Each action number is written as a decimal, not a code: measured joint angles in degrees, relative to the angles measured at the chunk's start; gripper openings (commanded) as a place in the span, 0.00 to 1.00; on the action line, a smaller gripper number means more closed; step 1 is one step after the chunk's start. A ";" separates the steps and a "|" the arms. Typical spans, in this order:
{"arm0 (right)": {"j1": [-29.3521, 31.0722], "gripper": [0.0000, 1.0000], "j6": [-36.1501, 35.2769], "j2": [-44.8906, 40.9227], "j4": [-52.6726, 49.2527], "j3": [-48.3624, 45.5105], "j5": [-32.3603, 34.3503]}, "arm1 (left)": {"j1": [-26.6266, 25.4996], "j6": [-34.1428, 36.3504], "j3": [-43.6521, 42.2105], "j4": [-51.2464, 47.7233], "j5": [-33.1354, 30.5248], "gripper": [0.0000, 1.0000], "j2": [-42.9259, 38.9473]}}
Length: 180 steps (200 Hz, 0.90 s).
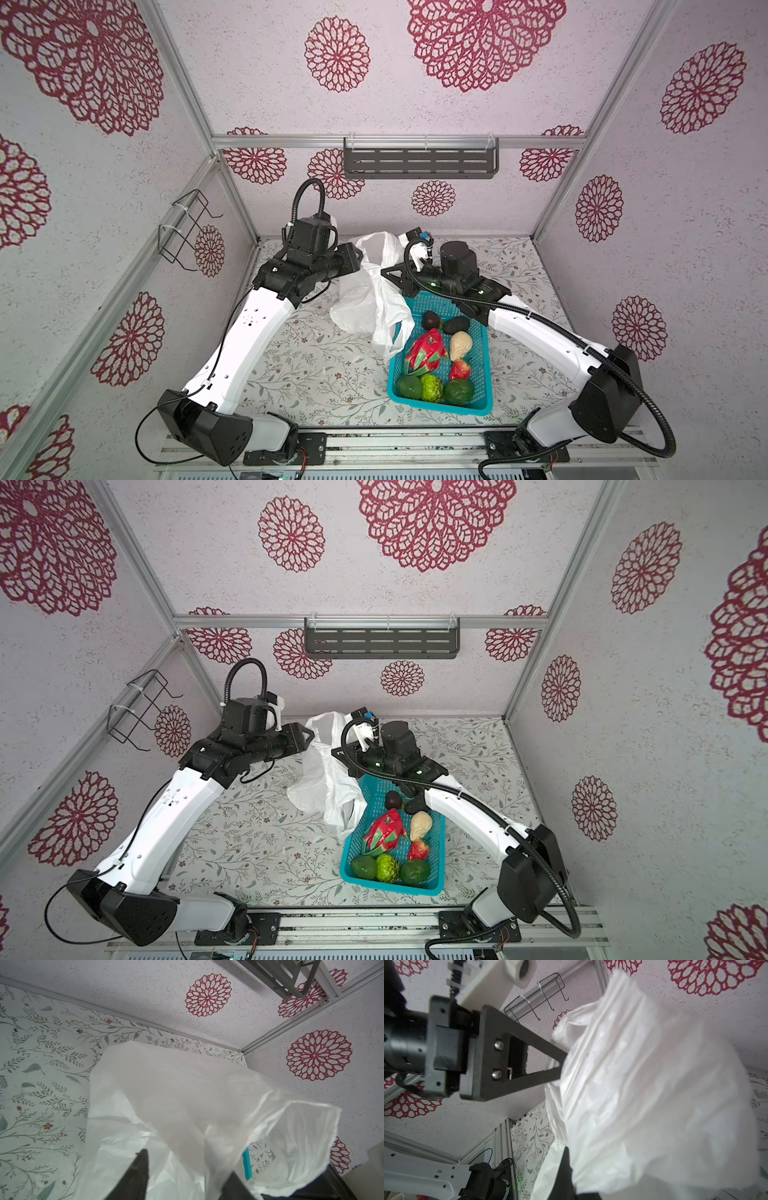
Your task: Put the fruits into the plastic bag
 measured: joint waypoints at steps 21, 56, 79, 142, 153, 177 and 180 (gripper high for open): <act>-0.13 0.00 0.81 0.07 -0.37 0.00 -0.02 | -1.44 1.55 -2.27 -0.85 -0.20 0.98 -2.36; -0.37 0.00 2.27 1.16 -0.87 1.27 -0.13 | -5.16 4.76 -5.18 -2.86 -1.42 0.98 -8.13; -0.79 0.00 2.78 2.71 -1.55 3.08 -0.09 | -8.17 5.44 -6.91 -3.89 -2.34 0.98 -10.19; -1.70 0.00 4.74 5.55 -3.06 6.29 -0.66 | -17.68 6.03 -9.44 -3.69 -10.69 0.98 -5.84; -1.79 0.00 5.03 5.55 -3.23 6.29 -1.03 | -17.84 6.08 -9.62 -3.15 -12.33 0.98 -4.98; -2.08 0.00 5.57 5.55 -3.30 6.34 -1.86 | -17.84 6.05 -9.68 -0.85 -15.89 0.96 -2.62; -2.12 0.00 5.70 5.55 -3.30 6.34 -2.08 | -17.84 6.05 -9.75 -0.46 -16.26 0.92 -2.34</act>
